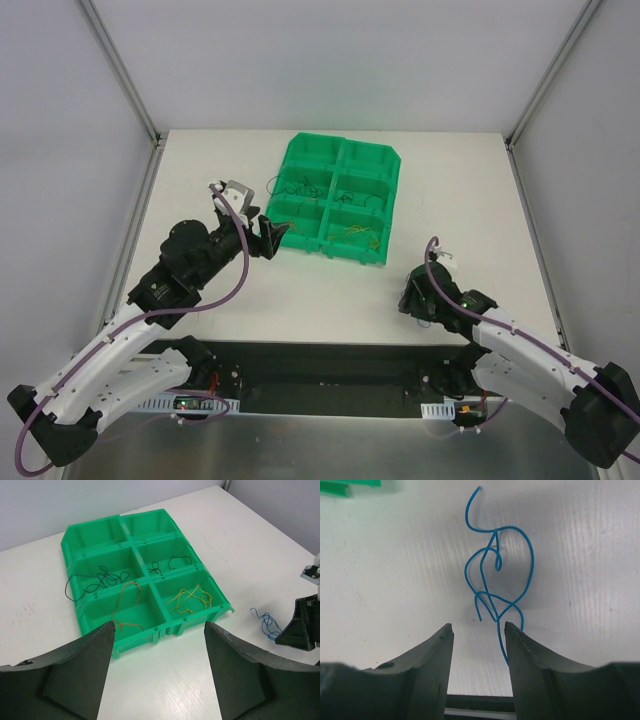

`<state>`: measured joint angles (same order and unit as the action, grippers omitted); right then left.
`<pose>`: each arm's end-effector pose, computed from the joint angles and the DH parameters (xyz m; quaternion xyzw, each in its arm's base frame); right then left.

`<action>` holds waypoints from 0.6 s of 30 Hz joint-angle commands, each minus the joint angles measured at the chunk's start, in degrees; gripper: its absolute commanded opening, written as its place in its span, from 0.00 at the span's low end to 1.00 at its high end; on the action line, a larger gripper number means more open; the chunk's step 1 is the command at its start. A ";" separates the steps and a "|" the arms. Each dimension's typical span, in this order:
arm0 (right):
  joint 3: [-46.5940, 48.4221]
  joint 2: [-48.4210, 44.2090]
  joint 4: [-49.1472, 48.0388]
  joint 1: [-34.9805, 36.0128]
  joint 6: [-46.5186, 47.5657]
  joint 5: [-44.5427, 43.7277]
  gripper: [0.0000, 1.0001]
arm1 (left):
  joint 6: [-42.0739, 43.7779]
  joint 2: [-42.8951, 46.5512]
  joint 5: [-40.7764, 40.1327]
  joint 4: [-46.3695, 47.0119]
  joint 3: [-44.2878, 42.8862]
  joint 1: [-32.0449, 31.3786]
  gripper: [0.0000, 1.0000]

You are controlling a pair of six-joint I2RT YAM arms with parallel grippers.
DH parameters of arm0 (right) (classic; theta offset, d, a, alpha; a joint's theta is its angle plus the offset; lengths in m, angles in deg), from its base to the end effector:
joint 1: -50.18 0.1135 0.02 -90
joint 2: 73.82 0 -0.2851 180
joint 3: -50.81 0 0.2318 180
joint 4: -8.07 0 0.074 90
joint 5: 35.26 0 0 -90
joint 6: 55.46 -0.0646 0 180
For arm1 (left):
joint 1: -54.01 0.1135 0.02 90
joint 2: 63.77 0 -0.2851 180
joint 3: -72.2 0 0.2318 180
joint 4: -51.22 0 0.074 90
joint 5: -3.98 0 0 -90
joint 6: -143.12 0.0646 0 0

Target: Untangle the cables

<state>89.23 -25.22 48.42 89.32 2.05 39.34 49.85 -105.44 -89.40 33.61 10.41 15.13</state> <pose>0.1243 0.0790 0.1812 -0.0089 0.9338 0.0935 0.3452 0.1293 -0.0994 0.3888 0.1911 0.6646 -0.2406 0.6811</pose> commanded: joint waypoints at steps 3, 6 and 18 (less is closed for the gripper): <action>-2.32 -0.52 0.68 0.94 -1.17 3.71 0.41 | -1.04 0.01 2.23 1.29 -2.26 0.38 0.72; -3.12 0.61 -2.04 1.47 -1.52 5.46 0.34 | -1.13 -0.34 3.11 1.29 -2.43 0.38 0.72; 4.69 5.54 -28.51 2.00 -11.36 18.48 0.00 | -1.21 -4.47 20.93 2.43 -3.32 0.38 0.54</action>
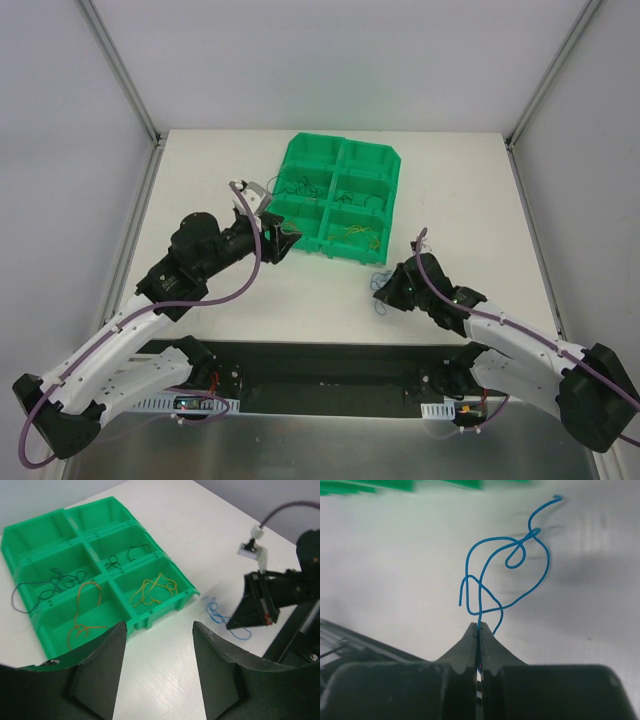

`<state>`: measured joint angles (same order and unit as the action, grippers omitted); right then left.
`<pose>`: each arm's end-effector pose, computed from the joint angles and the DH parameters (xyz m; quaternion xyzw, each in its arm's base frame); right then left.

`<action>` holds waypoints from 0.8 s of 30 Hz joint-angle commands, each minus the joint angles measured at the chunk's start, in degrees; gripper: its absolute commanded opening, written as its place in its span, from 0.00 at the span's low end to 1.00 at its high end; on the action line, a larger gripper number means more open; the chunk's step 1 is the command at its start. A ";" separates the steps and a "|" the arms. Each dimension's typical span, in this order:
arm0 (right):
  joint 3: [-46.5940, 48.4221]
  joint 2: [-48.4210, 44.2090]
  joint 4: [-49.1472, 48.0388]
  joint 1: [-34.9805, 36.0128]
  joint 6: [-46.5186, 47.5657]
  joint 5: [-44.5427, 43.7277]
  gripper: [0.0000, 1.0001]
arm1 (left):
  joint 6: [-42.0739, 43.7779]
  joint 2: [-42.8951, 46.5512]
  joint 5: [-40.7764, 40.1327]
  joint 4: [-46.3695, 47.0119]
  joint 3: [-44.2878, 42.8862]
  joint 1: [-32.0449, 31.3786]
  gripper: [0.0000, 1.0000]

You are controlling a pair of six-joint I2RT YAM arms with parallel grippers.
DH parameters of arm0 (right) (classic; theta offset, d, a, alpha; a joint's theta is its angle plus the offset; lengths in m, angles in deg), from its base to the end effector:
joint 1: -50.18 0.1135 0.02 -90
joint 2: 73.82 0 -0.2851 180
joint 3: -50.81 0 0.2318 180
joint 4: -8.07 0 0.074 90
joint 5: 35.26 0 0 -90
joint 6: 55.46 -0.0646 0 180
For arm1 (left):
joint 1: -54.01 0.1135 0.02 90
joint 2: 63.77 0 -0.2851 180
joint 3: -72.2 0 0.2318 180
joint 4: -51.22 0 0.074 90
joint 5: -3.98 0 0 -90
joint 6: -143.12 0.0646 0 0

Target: Untangle the cables

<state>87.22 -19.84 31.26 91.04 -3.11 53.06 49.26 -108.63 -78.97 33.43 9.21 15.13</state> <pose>0.1361 0.1152 0.1836 -0.0194 0.9088 0.2533 0.3310 0.1323 -0.1168 0.3876 0.2533 0.6579 -0.2983 0.6434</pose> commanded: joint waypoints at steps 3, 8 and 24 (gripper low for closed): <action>9.61 -1.15 -13.44 0.27 -11.73 6.58 0.00 | -1.15 -2.68 16.83 5.59 -1.67 0.38 0.53; 14.08 -1.86 -21.01 0.27 -20.43 11.42 0.00 | -0.28 -4.09 30.72 9.63 -0.97 -0.32 0.65; 21.48 11.50 -39.83 3.96 -19.31 22.42 0.00 | -4.75 -4.10 4.92 8.50 2.28 -4.02 0.45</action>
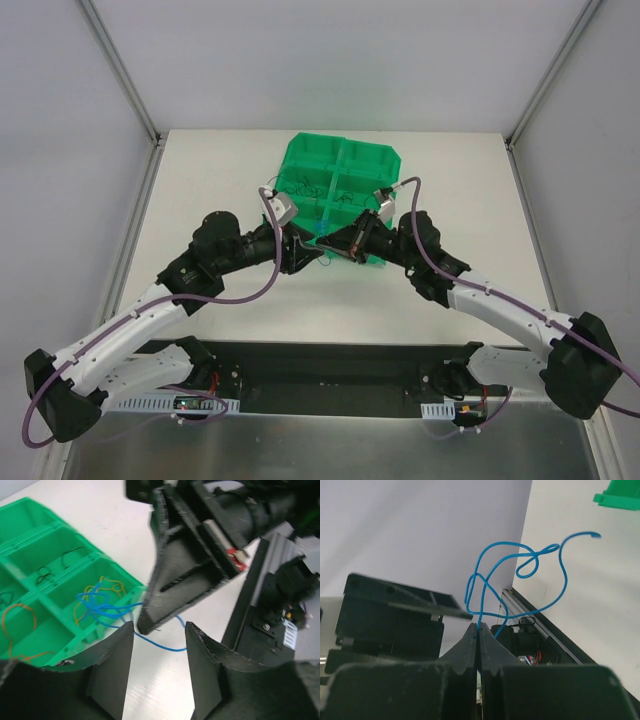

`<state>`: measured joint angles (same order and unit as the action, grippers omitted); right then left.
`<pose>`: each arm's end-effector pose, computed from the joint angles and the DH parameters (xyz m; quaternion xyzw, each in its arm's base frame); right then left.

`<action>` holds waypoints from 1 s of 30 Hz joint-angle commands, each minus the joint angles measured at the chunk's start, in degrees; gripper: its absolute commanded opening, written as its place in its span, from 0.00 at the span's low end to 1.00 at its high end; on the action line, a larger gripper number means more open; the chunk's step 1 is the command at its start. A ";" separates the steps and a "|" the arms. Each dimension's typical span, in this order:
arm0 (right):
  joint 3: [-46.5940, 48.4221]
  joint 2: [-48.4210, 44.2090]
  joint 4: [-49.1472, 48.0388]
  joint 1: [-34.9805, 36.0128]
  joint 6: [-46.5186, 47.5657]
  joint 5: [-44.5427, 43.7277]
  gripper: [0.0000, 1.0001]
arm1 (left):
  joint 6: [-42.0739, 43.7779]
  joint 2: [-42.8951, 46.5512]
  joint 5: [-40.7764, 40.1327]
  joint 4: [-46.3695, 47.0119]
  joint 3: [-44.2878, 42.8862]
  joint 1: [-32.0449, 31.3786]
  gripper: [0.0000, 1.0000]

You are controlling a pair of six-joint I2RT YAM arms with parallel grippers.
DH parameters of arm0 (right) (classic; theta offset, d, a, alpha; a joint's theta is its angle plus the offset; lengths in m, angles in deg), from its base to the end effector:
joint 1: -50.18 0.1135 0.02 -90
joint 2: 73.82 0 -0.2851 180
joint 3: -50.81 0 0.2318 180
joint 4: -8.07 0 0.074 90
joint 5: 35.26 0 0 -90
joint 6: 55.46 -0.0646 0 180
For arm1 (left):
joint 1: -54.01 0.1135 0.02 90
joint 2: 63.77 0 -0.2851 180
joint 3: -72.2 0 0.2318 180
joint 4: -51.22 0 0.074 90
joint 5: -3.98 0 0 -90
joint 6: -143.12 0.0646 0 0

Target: Untangle the cables

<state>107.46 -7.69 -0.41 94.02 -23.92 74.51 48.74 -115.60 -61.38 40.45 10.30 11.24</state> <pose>0.1782 0.2014 0.3337 -0.0299 0.7123 0.6146 0.3378 0.1320 -0.1588 0.3765 0.3701 0.6071 -0.4137 0.5686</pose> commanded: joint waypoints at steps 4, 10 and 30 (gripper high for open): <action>0.80 -2.93 -8.68 1.95 5.18 -2.53 0.00 | -6.51 2.44 -16.55 0.78 1.28 -0.13 0.55; 2.03 -5.74 -5.44 3.10 10.64 -7.63 0.00 | -11.26 -0.37 -12.97 0.34 0.23 -0.04 0.67; 1.77 -2.59 -14.29 8.02 11.53 -9.22 0.00 | -14.43 -2.75 -4.43 3.94 0.31 1.63 0.67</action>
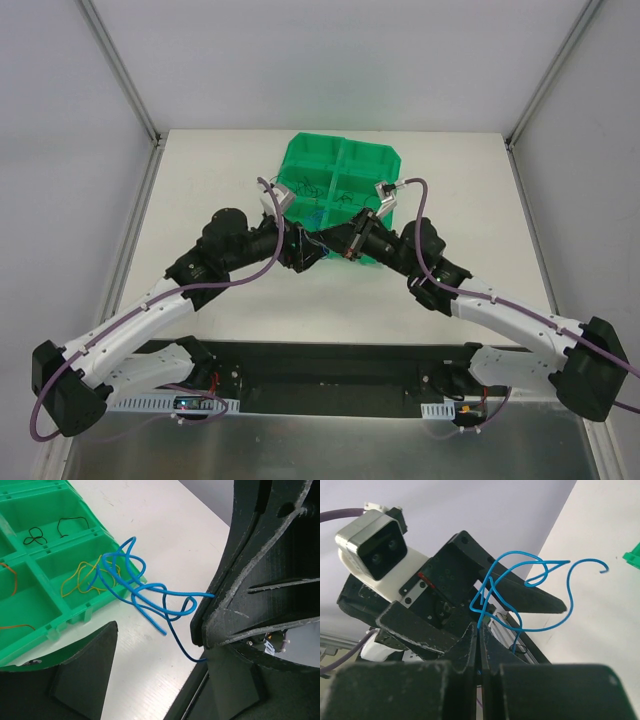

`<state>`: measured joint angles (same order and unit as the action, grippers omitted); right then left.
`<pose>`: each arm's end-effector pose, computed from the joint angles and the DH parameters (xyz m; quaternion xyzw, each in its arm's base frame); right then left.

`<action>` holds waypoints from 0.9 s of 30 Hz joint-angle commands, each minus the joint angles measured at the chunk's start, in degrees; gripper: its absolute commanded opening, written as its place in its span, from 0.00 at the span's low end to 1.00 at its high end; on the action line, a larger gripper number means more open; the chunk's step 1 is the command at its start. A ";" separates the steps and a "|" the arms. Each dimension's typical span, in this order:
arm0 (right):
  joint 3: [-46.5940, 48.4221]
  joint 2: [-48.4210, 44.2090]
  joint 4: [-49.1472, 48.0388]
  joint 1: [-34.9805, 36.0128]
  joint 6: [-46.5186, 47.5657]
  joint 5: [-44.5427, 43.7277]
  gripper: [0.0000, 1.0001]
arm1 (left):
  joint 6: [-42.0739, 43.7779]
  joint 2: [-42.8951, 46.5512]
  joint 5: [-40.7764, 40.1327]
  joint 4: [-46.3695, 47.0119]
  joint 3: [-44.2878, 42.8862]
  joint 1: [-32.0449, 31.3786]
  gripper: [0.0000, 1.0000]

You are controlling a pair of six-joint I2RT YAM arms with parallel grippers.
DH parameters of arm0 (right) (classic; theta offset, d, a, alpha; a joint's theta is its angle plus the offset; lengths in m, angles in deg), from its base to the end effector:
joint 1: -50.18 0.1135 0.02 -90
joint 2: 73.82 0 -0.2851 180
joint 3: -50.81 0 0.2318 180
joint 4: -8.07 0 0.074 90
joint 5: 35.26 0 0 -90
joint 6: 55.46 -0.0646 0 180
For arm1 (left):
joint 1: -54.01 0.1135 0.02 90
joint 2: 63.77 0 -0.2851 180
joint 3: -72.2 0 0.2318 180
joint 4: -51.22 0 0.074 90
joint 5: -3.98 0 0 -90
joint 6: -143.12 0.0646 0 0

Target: Untangle the cables

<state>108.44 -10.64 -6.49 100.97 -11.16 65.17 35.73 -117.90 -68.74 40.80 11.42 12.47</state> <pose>0.1540 0.2072 0.3671 -0.0978 0.6430 0.6043 0.4603 0.1509 -0.1593 0.3625 0.2514 0.6843 -0.4279 0.5344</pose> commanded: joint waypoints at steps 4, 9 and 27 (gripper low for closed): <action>-0.18 1.16 -13.06 1.77 -3.96 1.16 0.00 | -1.33 -0.10 -0.91 1.94 -0.63 1.02 0.47; -1.58 -2.35 -10.80 2.56 -2.21 -1.55 0.00 | -3.62 0.78 -16.47 -6.23 -1.59 3.30 0.28; -8.00 -18.34 -13.41 2.65 7.89 -5.87 0.00 | -2.03 2.01 -26.05 -9.06 -1.86 4.62 0.13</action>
<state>102.24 -23.43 -11.84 103.31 -6.91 60.23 33.00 -116.21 -89.07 32.93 11.37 16.25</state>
